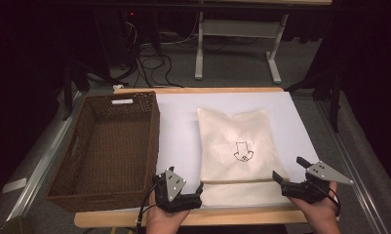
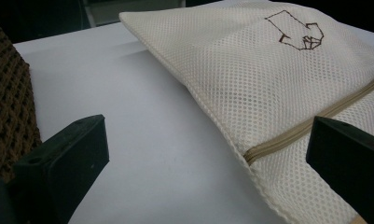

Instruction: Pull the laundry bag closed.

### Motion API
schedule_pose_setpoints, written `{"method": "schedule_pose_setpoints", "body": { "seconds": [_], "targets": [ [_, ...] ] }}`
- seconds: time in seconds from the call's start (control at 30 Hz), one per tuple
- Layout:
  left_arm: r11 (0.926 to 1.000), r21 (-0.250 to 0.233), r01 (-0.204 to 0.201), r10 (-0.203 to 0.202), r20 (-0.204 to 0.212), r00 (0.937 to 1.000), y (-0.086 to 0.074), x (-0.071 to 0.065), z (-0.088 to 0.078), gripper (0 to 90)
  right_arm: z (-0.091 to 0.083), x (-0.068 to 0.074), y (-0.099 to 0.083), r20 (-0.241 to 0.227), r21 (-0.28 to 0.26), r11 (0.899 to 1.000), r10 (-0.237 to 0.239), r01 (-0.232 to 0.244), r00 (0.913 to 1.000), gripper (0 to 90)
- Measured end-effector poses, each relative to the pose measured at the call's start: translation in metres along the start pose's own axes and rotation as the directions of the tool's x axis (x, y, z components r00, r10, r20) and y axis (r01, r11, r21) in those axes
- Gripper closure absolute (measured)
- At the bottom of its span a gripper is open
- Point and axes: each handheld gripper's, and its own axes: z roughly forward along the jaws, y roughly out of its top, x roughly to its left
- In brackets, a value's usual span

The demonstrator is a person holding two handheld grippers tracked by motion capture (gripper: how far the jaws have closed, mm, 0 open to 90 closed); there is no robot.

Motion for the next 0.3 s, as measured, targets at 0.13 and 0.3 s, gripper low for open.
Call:
{"method": "schedule_pose_setpoints", "body": {
  "seconds": [0.13, 0.3],
  "targets": [
    [0.9999, -0.003, 0.014, -0.014, -0.004, 0.9999, 0.0000, 0.0033, -0.0010, 0.1, -0.0005, -0.0010, -0.0004, 0.000, 0.000, 1.000, 0.008, -0.008, 1.0000, 0.2],
    [0.9998, -0.012, 0.017, -0.017, -0.008, 0.9998, 0.0003, 0.0049, -0.0042, 0.1, 0.0002, -0.0002, 0.0005, -0.014, -0.013, 1.000, -0.011, 0.010, 0.9998, 0.2]
  ]
}}
